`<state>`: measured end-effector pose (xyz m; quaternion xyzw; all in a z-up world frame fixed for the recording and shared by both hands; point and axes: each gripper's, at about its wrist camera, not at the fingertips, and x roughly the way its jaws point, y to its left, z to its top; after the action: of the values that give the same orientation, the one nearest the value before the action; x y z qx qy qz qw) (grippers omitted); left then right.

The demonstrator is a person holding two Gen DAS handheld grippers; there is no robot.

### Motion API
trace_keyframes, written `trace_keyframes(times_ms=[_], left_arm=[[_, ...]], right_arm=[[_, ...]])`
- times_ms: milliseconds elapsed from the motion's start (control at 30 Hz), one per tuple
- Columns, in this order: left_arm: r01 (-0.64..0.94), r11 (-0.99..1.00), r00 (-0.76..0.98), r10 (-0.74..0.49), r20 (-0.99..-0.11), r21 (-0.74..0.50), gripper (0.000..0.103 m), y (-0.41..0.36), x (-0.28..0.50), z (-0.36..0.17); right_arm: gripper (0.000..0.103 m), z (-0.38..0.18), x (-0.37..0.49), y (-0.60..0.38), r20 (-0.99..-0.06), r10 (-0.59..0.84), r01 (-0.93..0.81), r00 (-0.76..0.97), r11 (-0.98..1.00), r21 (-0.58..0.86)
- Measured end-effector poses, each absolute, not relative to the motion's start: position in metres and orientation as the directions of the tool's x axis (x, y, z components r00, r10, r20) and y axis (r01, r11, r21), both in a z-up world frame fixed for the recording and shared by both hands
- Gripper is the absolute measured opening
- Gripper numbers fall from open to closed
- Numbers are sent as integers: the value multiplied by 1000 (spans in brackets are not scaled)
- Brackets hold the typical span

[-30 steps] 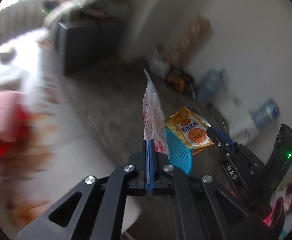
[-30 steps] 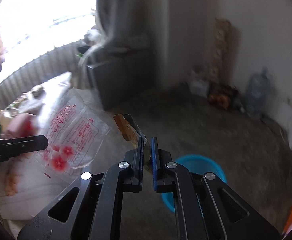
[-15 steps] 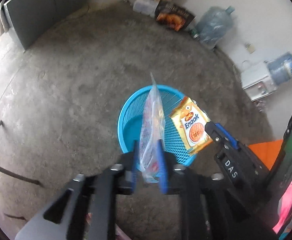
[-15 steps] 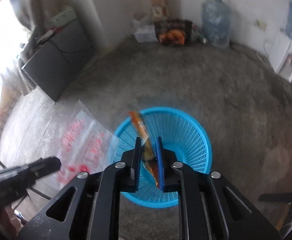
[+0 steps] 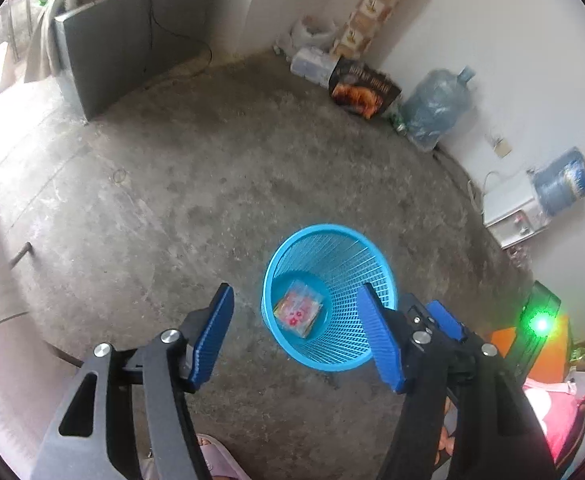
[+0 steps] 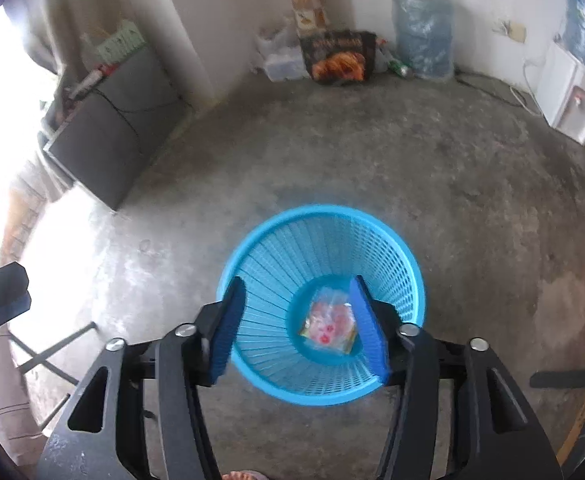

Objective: Collect trash
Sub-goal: 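Move both open grippers back over the table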

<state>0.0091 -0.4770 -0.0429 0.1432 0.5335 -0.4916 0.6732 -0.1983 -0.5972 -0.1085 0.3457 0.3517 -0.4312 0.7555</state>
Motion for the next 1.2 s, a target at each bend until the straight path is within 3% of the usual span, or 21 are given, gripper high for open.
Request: trace_keyframes(times_ms=[200,533,1000,1200], left_arm=[[821,480,27,-574,-818,-310,77,-405,19,20],[728,644,331,-631,-701,-236,86,-228,63,100],[416,843,557,-532,-638,-340,86,-14,126,95],[313,871,600,-490,-633,-377,86,32,148,83]], right_arm=[[72,-49,-175,-561,-754,-404,801,517,540,260],[78,15,-98,-478,-699,-231,557,677,781,281],[81,53,17,-349,-701,44,223,712,932,286],[81,36,68,-341,-731,128,225,670,903,365]])
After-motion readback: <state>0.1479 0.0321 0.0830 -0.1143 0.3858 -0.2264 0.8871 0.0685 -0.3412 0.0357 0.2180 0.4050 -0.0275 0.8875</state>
